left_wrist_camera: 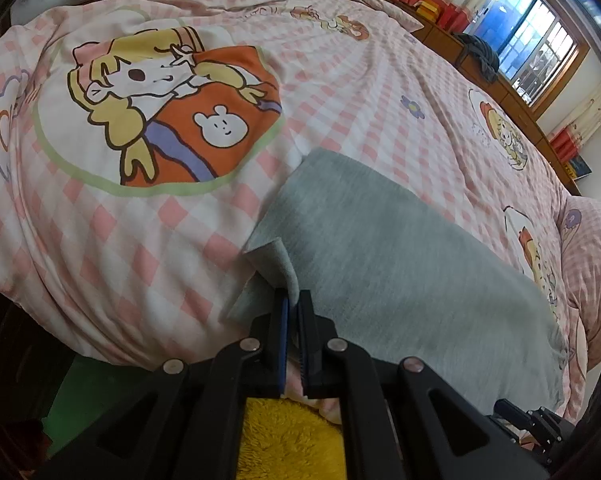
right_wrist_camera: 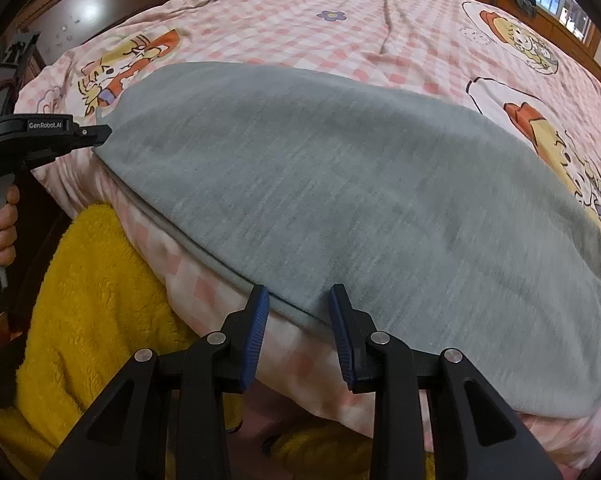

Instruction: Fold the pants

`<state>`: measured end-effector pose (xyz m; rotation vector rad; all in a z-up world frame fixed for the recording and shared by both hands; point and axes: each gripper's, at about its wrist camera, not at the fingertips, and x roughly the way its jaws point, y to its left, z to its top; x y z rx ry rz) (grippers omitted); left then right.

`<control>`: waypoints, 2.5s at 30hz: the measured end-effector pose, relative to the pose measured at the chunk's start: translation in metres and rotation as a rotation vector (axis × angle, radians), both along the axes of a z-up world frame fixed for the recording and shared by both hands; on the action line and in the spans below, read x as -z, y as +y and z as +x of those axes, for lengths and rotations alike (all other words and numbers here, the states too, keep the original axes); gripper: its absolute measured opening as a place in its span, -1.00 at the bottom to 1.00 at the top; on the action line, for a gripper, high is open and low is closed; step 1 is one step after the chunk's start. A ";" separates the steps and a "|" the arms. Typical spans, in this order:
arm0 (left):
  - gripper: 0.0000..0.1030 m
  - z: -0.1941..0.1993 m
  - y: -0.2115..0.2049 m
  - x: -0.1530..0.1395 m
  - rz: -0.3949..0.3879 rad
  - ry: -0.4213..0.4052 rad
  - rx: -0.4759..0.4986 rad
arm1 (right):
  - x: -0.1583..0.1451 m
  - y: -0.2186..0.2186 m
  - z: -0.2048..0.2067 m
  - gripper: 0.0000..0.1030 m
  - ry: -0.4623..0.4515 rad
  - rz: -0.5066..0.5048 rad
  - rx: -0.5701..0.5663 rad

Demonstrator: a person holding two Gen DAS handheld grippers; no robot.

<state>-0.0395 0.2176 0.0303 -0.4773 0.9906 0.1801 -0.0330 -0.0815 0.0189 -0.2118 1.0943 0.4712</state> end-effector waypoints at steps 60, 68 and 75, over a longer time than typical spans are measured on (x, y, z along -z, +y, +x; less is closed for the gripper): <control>-0.34 0.026 -0.043 0.005 0.176 0.054 0.161 | 0.001 -0.237 0.023 -0.50 -0.075 -0.017 0.639; -0.19 0.014 -0.028 -0.004 0.141 0.027 0.143 | -0.002 -0.251 0.014 -0.50 -0.072 -0.096 0.702; 0.02 -0.011 0.019 -0.022 0.176 0.000 0.012 | -0.025 -0.205 0.016 -0.33 -0.111 -0.105 0.606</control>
